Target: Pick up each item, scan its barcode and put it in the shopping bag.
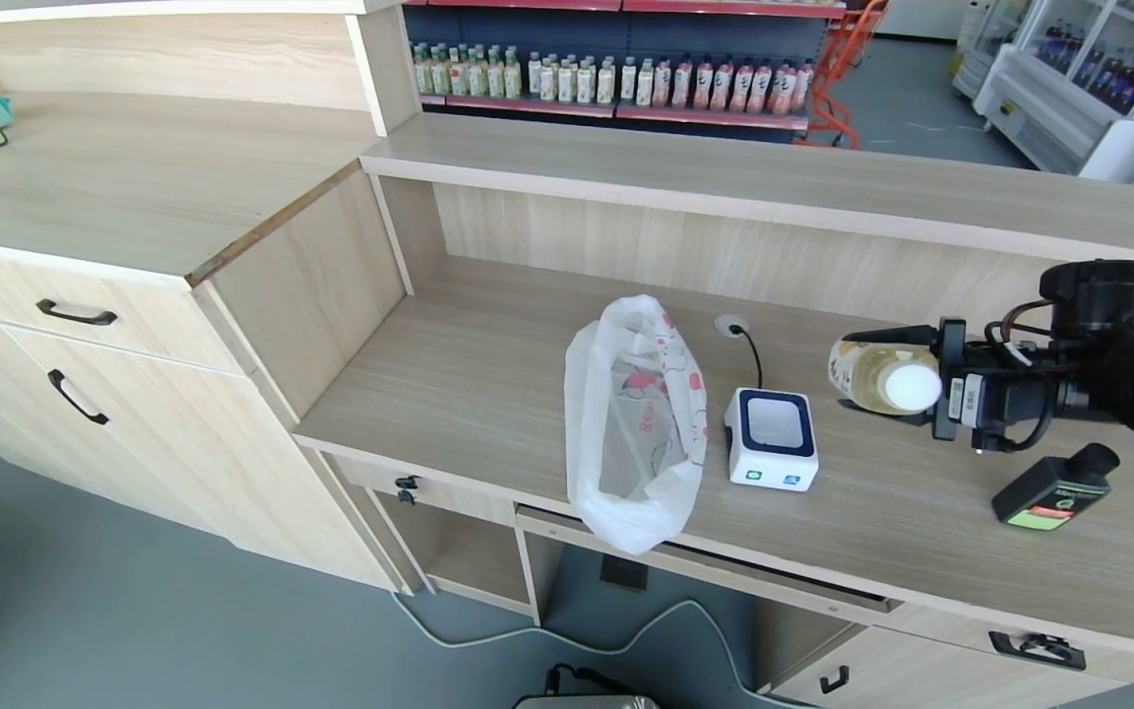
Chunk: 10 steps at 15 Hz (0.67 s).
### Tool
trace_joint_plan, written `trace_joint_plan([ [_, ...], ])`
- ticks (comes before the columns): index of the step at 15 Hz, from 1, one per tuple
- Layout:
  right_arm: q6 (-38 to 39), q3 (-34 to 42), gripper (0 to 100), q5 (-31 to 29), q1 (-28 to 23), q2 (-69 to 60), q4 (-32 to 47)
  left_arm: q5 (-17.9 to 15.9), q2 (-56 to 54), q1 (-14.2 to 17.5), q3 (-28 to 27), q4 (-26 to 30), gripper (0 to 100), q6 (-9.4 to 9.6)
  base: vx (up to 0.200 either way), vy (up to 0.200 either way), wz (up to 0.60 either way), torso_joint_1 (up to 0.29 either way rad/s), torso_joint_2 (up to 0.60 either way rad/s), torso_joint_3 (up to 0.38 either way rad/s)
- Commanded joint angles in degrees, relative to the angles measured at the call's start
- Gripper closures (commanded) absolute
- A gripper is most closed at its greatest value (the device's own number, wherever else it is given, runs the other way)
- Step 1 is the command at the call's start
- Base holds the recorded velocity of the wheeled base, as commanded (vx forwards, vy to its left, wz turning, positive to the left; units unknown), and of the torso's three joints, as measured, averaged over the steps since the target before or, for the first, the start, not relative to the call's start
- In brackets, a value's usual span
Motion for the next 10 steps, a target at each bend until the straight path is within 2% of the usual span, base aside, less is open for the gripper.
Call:
trace_joint_plan([
  [1,0.12,0.56,100,0.10,0.19,2.21,-0.21,0.00,-0.02,-0.02,0.00,0.02,0,-0.01,0.000,0.000,0.00,0.000,0.00,0.000],
  [10,0.21,0.29,100,0.02,3.70,5.38,-4.43,0.00,-0.02,-0.02,0.00,0.02,0,-0.01,0.000,0.000,0.00,0.000,0.00,0.000],
])
